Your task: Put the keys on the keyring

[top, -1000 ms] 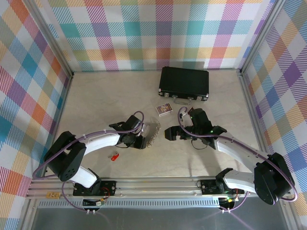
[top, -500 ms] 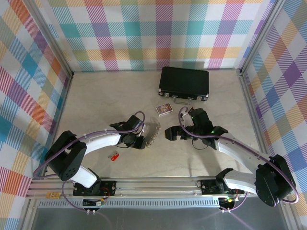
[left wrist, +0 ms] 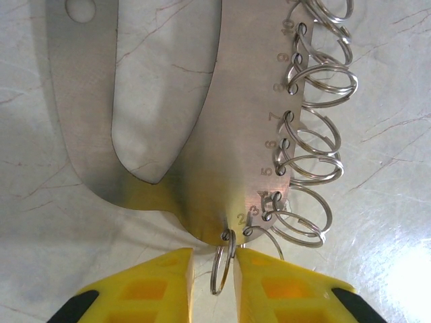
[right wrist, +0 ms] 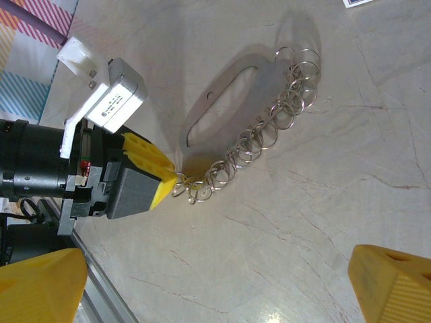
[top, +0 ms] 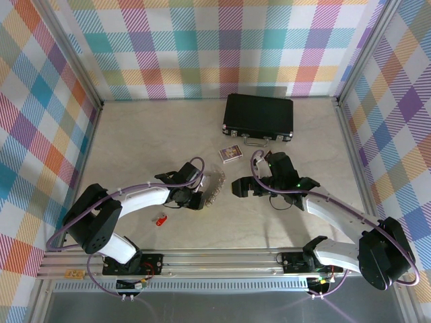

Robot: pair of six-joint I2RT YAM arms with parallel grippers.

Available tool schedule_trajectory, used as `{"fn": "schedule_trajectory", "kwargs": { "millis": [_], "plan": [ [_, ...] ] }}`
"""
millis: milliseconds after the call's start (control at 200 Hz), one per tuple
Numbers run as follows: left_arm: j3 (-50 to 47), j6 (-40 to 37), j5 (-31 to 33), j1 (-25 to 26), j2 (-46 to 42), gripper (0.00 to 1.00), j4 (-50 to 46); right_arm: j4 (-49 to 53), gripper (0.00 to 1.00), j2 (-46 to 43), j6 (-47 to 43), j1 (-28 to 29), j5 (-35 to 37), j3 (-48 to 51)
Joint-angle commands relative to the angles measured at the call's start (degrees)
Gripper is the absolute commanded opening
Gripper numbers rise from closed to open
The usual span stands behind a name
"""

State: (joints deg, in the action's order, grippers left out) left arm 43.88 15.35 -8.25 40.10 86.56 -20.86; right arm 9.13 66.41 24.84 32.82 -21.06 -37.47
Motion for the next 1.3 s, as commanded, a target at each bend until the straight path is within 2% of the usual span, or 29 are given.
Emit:
{"fn": "schedule_trajectory", "kwargs": {
  "millis": [0, 775, 920, 1040, 1295],
  "plan": [
    [1.20, -0.57, 0.26, 0.77, -0.47, 0.22, -1.01, 0.87, 0.99, -0.93, -0.65, 0.15, 0.14, 0.15],
    [0.53, -0.98, 0.60, 0.85, -4.04, 0.10, -1.37, 1.51, 0.99, -1.55, -0.67, 0.18, 0.09, -0.23],
    [0.64, -1.95, 0.69, 0.85, -6.25, 0.05, -1.71, 1.11, 0.99, -2.07, -0.76, 0.17, -0.39, -0.31],
    [0.84, -2.73, 0.50, 0.83, -8.74, 0.00, -2.29, -0.34, 0.99, -3.30, -1.17, 0.14, -2.29, 0.18],
    [2.03, -5.34, 0.36, 3.56, -16.91, 0.00, -1.82, -4.49, 0.99, -10.50, -3.98, 0.15, -7.99, 0.65]
  ]
}}
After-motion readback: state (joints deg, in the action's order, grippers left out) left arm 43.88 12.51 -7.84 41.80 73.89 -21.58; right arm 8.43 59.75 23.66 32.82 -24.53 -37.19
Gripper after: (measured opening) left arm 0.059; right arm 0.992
